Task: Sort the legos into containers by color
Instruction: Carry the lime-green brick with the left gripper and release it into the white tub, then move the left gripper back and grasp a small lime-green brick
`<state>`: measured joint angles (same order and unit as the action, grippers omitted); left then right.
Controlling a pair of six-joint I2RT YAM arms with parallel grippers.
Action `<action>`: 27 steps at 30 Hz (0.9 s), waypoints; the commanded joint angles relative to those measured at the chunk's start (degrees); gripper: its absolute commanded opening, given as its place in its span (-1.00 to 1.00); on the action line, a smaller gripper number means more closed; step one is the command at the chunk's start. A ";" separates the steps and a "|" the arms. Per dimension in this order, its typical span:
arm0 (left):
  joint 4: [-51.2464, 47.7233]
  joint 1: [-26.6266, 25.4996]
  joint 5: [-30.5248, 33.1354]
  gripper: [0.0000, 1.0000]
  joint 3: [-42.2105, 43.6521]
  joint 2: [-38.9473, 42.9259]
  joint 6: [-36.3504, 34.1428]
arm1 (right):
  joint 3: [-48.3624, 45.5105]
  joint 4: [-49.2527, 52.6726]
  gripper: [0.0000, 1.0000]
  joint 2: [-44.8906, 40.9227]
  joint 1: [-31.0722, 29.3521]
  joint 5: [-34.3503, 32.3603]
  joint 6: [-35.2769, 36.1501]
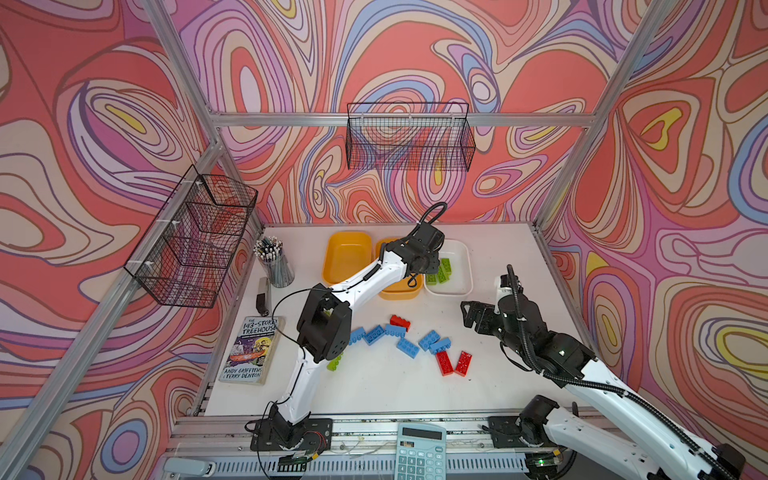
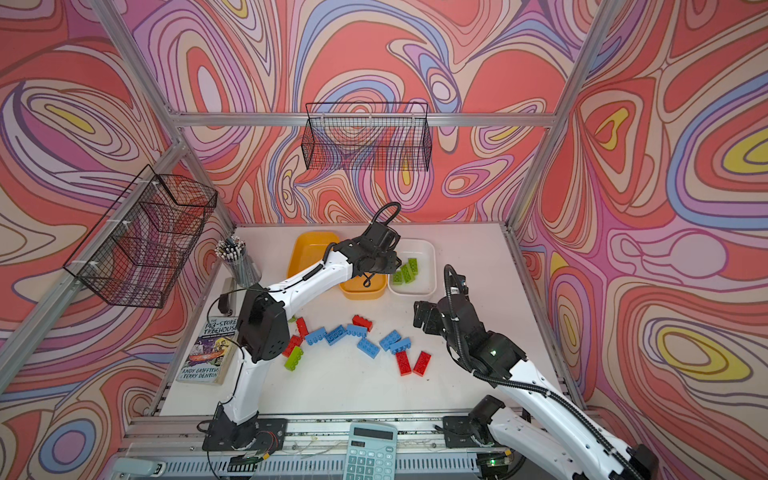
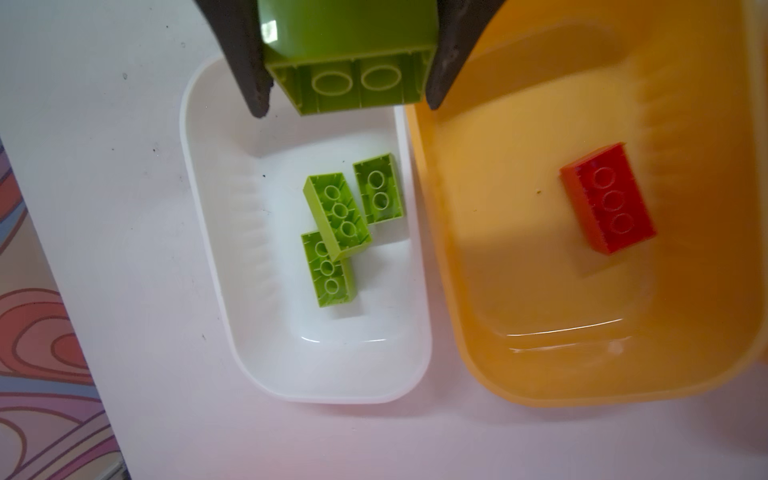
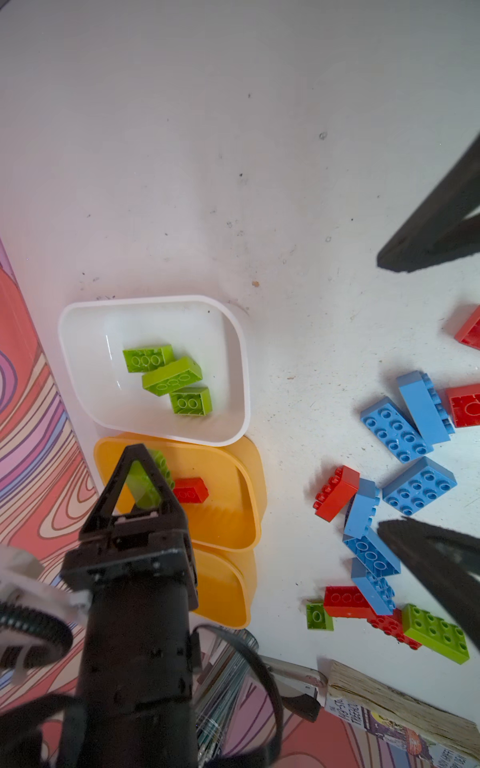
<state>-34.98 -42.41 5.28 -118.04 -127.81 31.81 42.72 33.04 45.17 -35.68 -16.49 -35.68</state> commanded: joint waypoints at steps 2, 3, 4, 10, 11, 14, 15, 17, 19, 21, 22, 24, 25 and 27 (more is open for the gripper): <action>-3.25 -0.47 -4.08 -0.36 -8.75 -6.94 0.75 | -0.51 5.00 0.96 -2.54 0.08 -2.72 -2.28; -3.14 -0.47 -4.72 -0.36 -10.23 -8.29 1.14 | -0.38 5.56 0.96 -3.10 0.09 -2.97 -2.38; -2.65 -0.48 -5.12 -0.35 -11.04 -9.17 1.43 | -0.26 6.08 0.97 -3.61 0.07 -3.20 -2.61; -1.62 -0.45 -7.03 0.40 -14.78 -12.97 3.00 | 0.08 8.02 0.96 -6.08 0.08 -4.32 -2.49; -1.74 -0.42 -7.52 0.47 -14.94 -12.92 3.19 | 0.08 8.01 0.97 -6.25 0.10 -4.17 -2.45; -1.82 -0.52 -7.33 0.53 -12.56 -9.94 3.96 | 0.08 7.77 0.96 -6.41 0.09 -3.77 -2.22; -1.28 -0.61 -6.79 0.54 -10.59 -7.93 4.05 | 0.13 7.70 0.96 -6.23 0.09 -3.76 -2.20; 1.55 -0.88 -5.00 0.54 -3.75 -2.15 4.06 | 0.34 7.54 0.96 -5.70 0.09 -3.56 -1.78; 4.75 -1.09 -2.03 0.54 4.98 5.19 3.84 | 0.59 7.33 0.96 -5.19 0.09 -3.45 -1.42; 6.36 -1.09 1.93 0.54 14.42 12.93 3.71 | 0.55 6.14 0.96 -4.50 0.09 -2.81 -1.10; 6.72 -1.02 4.47 0.54 19.38 16.87 3.74 | 0.36 5.28 0.96 -4.11 0.09 -2.27 -1.06; 6.48 -1.00 9.47 0.54 28.51 24.34 4.03 | 0.09 3.11 0.97 -2.62 0.01 -0.78 -0.80; 6.05 -1.00 12.32 0.54 33.32 28.29 4.29 | 0.08 1.71 0.97 -1.41 0.05 0.19 -0.64; 4.17 -0.75 17.03 0.54 41.74 35.25 5.86 | 0.37 -0.44 0.96 1.34 0.00 2.34 -0.27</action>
<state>-29.45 -43.24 12.38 -83.96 -98.59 35.40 42.74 36.07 44.34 -35.68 -16.84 -36.51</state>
